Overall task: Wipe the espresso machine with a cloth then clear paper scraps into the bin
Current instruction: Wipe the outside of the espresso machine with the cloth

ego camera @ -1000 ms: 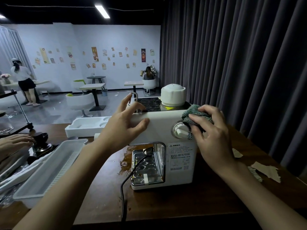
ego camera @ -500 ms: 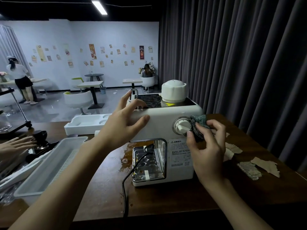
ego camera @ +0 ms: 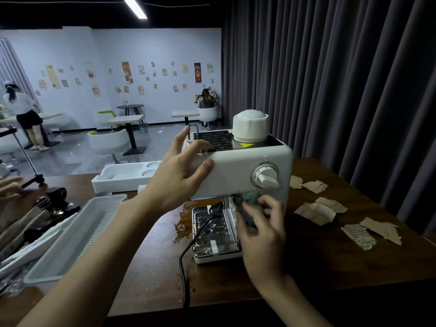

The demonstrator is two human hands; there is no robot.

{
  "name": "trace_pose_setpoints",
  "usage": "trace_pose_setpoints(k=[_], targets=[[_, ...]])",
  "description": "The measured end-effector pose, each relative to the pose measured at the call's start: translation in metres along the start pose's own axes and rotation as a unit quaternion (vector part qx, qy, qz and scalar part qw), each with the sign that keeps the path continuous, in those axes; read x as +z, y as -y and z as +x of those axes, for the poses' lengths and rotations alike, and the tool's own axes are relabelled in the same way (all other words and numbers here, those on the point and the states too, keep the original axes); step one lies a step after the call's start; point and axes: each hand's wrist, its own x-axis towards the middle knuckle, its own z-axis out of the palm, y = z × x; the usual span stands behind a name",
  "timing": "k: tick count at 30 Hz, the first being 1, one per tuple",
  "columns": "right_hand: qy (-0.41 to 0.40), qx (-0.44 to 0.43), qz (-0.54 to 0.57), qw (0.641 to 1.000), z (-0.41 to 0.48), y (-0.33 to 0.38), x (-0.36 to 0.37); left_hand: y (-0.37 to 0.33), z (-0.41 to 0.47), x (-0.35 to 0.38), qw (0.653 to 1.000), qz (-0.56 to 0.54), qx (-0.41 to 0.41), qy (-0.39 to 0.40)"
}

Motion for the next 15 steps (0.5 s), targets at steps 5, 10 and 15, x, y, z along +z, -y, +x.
trace_pose_setpoints(k=[5, 10, 15], targets=[[0.011, -0.055, 0.018, 0.998, 0.007, 0.041, 0.024, 0.002, 0.000, -0.004, 0.999, -0.036, -0.003, 0.009], [0.065, -0.186, -0.006, 0.980, 0.013, 0.074, 0.042, 0.002, -0.001, -0.009, 0.995, -0.096, -0.026, 0.021], [0.059, -0.220, -0.035, 0.973, 0.018, 0.061, 0.036, 0.003, -0.002, -0.007, 0.996, -0.083, -0.016, 0.025]])
